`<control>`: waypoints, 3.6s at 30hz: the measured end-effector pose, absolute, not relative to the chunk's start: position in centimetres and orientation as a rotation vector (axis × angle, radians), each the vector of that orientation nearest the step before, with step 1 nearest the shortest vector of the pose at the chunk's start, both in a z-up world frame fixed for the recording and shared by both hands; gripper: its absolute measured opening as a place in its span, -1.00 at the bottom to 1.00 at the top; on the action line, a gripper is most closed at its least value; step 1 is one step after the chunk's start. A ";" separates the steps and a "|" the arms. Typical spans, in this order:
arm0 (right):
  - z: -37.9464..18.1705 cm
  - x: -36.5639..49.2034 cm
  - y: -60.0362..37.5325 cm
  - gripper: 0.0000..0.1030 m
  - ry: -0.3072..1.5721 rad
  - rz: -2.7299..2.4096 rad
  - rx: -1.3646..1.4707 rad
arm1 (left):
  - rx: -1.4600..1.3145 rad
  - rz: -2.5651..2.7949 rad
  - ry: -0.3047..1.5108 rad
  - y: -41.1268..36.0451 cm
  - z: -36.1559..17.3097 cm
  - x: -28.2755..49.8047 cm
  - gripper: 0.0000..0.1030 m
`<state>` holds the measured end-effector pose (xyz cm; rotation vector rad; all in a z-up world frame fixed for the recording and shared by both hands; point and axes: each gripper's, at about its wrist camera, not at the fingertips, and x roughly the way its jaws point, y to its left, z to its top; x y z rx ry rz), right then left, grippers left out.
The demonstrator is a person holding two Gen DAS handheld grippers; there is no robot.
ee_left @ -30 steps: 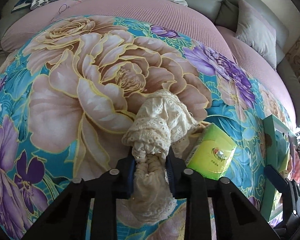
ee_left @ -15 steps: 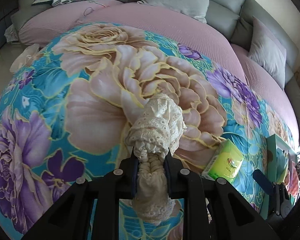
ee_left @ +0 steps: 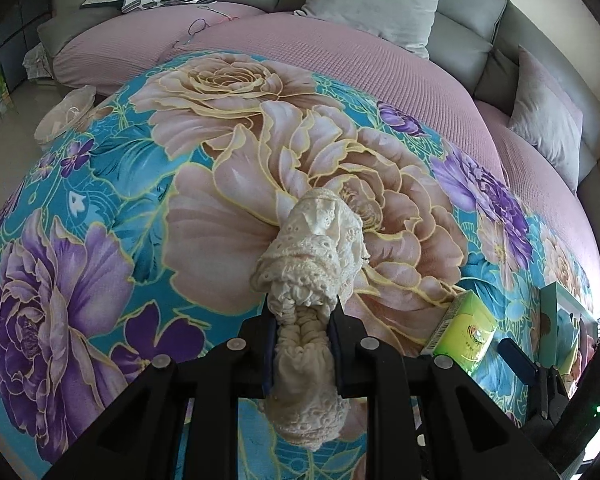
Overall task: Organize soft objects
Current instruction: 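Grasp the green tissue pack with the right tool while the left tool holds the lace cloth, then carry the lace cloth and tissue pack over the tray and open both tools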
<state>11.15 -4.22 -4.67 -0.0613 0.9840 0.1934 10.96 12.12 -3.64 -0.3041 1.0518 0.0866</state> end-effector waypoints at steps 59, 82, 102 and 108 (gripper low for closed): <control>-3.6 13.2 -6.9 0.08 1.024 0.088 0.061 | -0.303 0.040 1.063 11.2 -3.4 11.1 -0.54; 2.3 3.1 -15.9 -0.38 0.918 -0.027 0.121 | -0.161 -0.088 0.958 3.5 1.4 8.3 -0.54; -0.6 2.4 -13.8 0.40 1.018 0.175 -0.057 | -0.127 -0.098 0.951 0.9 2.0 7.1 -0.54; -2.9 3.4 -13.1 0.45 1.088 0.175 -0.101 | -0.144 -0.100 0.957 1.8 1.8 7.2 -0.54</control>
